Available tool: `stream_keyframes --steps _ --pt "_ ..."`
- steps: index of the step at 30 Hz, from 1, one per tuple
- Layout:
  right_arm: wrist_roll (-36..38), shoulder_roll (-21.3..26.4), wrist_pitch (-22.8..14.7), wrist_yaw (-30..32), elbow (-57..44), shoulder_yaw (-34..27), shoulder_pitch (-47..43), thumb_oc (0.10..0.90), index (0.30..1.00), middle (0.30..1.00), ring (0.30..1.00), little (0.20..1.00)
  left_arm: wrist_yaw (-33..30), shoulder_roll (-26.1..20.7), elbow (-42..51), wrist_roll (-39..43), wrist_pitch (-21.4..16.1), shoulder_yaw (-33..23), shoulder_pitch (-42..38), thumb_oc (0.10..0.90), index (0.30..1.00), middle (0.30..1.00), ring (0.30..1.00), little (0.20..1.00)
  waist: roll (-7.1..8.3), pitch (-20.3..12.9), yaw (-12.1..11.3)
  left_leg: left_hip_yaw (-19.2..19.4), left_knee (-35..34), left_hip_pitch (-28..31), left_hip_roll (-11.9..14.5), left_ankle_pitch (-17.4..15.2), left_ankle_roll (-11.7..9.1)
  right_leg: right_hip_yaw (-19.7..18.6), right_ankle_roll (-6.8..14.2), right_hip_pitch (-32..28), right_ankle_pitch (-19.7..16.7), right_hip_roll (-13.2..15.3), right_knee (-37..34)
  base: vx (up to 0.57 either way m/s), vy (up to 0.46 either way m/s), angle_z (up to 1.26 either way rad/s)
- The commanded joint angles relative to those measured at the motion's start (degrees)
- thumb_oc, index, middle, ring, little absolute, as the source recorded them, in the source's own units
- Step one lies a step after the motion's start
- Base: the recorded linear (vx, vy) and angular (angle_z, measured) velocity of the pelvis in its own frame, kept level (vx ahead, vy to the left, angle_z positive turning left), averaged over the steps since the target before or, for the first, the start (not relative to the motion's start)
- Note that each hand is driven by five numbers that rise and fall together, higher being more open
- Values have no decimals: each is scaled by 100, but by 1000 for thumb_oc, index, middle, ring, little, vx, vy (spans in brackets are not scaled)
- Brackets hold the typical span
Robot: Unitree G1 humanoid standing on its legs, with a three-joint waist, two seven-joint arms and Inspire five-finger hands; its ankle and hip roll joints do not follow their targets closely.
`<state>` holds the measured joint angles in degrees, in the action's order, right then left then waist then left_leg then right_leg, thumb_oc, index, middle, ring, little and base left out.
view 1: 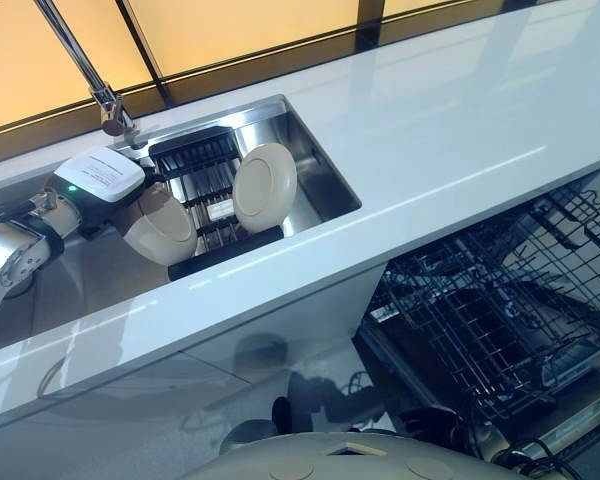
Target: Pick up plates and place into dishwasher.
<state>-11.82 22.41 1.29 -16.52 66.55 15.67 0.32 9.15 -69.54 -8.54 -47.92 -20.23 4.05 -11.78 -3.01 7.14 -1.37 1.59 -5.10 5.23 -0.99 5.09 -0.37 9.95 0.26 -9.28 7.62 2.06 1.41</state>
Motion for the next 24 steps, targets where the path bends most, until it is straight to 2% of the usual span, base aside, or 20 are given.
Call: stream_keyframes --steps 1,15,17,18,19,20,24 --pt "226 64 -252 -37 -258 -180 -216 800 900 900 900 900 -101 -92 -7 -17 272 -628 -702 800 900 900 900 900 -143 -23 49 104 73 195 -380 -863 245 -87 464 458 -128 -209 253 0 0 0" --pt "241 44 -252 -3 -261 -186 -231 800 900 900 900 900 564 158 337 -152 208 -474 -828 800 900 900 900 900 -138 19 89 124 79 195 -394 -868 252 -102 474 484 -127 -211 285 0 0 0" --pt "230 34 -255 -6 -264 -204 -224 800 900 900 900 900 548 172 370 -87 212 -491 -845 580 712 712 712 680 -134 23 91 126 80 191 -393 -865 249 -109 477 491 -128 -212 290 0 0 0" --pt "232 35 -250 -9 -271 -203 -223 800 900 900 900 900 541 167 386 -16 229 -482 -865 358 521 521 521 458 -135 25 96 131 78 193 -392 -867 252 -110 477 495 -127 -213 294 0 0 0" --pt "231 28 -250 -3 -274 -201 -218 800 900 900 900 900 466 169 403 52 220 -496 -872 213 396 396 396 313 -134 30 96 134 81 191 -393 -866 253 -115 476 495 -125 -213 297 0 0 0" --pt "238 23 -255 5 -265 -193 -220 800 900 900 900 900 378 173 404 139 198 -485 -895 100 300 300 300 200 -135 34 101 135 80 190 -395 -865 255 -120 476 499 -125 -213 301 0 0 0" --pt "246 4 -298 25 -228 -197 -206 800 900 900 900 900 7 242 371 175 195 -499 -897 100 300 300 300 200 -128 49 105 151 77 189 -393 -868 256 -128 476 502 -131 -212 295 0 3 -3"
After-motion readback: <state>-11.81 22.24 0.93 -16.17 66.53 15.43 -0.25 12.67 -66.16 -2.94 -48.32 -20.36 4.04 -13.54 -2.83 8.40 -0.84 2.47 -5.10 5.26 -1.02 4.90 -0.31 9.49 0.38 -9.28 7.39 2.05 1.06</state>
